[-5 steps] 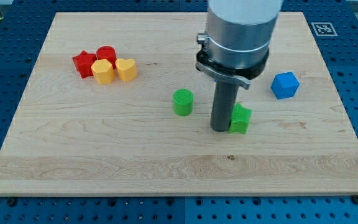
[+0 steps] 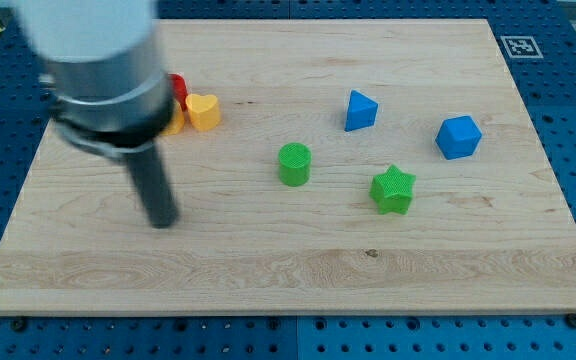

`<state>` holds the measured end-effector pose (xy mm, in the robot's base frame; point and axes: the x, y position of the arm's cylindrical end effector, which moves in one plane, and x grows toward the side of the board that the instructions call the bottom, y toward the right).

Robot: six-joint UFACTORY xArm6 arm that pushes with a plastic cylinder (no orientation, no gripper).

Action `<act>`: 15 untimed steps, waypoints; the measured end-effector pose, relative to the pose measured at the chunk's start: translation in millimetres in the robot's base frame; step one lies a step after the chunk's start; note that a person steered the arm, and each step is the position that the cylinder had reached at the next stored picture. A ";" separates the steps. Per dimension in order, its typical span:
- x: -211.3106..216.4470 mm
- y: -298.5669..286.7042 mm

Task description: Separate the red circle from the red star

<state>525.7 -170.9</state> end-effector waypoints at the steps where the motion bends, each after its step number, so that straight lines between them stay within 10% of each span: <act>1: -43.5 -81.7; 4: -165.6 -48.8; 9: -118.0 -44.1; 15: -191.1 42.1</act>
<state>334.7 -128.7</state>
